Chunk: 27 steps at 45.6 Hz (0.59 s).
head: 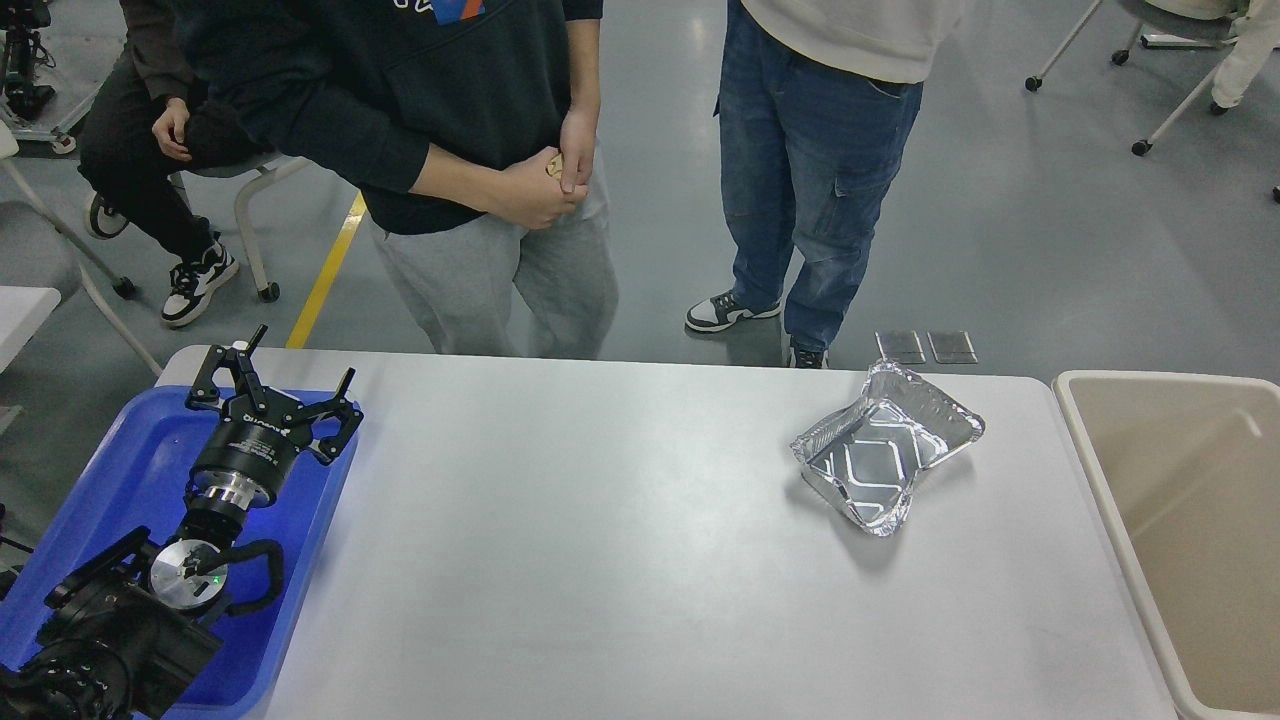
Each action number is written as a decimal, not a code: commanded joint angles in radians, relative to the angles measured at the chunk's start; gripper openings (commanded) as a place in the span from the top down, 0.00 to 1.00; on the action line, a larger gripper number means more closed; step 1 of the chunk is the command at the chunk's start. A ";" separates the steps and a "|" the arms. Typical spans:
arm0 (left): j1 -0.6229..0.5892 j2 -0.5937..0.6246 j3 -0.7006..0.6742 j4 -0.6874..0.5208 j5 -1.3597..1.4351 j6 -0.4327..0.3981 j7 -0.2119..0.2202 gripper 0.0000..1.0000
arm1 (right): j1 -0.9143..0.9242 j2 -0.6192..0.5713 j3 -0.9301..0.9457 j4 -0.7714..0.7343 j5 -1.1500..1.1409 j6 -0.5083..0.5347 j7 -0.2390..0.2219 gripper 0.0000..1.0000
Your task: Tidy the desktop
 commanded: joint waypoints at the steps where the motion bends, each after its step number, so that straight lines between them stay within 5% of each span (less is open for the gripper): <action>1: 0.000 0.000 0.000 0.000 0.000 0.000 -0.001 0.00 | 0.014 0.002 -0.010 -0.063 -0.006 -0.012 0.000 0.00; 16: 0.000 0.000 0.000 0.000 0.000 0.000 -0.001 0.00 | 0.029 0.019 0.008 -0.048 -0.005 0.020 0.000 0.00; 22: 0.000 0.000 0.000 0.000 0.000 0.000 -0.001 0.00 | 0.072 -0.017 0.076 0.034 0.033 0.172 0.039 0.00; 27: 0.000 0.000 0.000 0.000 0.000 0.000 -0.001 0.00 | 0.093 -0.097 0.184 0.158 0.041 0.195 0.058 0.00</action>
